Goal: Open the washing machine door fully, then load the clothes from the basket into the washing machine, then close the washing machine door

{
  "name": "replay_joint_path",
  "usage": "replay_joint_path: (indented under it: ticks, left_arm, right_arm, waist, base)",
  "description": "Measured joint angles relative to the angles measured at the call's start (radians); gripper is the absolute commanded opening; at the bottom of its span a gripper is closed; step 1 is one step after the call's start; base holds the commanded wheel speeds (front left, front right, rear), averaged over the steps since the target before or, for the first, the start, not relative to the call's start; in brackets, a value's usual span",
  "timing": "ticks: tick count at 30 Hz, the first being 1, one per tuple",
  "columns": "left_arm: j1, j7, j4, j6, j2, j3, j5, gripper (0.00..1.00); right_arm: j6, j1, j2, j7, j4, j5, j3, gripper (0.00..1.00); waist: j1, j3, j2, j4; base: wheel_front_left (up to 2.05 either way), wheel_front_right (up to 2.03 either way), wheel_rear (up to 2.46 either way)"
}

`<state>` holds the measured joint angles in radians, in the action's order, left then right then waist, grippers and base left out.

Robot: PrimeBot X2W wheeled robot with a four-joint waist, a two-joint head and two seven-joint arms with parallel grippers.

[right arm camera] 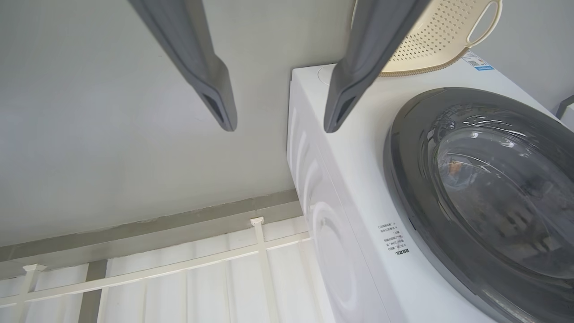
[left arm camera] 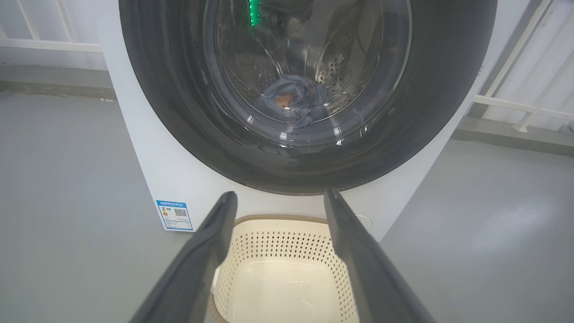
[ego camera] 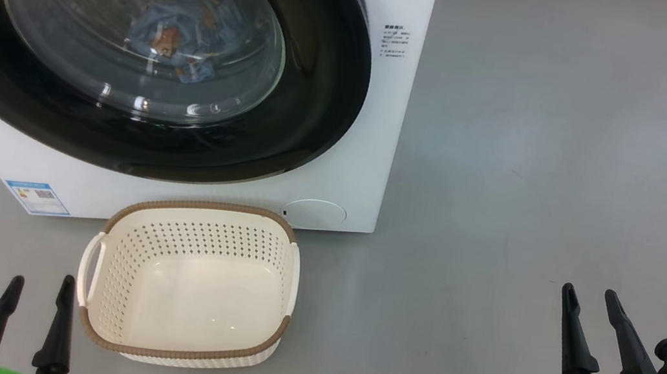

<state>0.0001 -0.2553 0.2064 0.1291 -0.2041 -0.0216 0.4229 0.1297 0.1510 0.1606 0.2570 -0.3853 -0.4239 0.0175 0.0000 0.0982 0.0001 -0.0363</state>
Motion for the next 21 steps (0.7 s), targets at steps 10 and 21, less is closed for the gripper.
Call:
replay_joint_path:
  ticks: [10,21]
  left_arm:
    - [0.001,0.000,0.015,0.000,0.008,-0.002,0.001,0.00]
    - [0.020,0.018,0.076,-0.001,0.069,-0.022,0.050,0.00]
  right_arm:
    - [0.000,-0.001,-0.005,0.000,-0.016,0.000,0.000,0.00]
    - [0.000,-0.022,-0.037,-0.021,-0.082,-0.045,-0.004,0.00]
  waist:
    - [0.0000,-0.008,0.0000,0.002]
    - [0.0004,-0.014,0.0000,0.003]
  base:
    - [0.00,0.00,0.00]
    - [0.00,0.00,0.00]
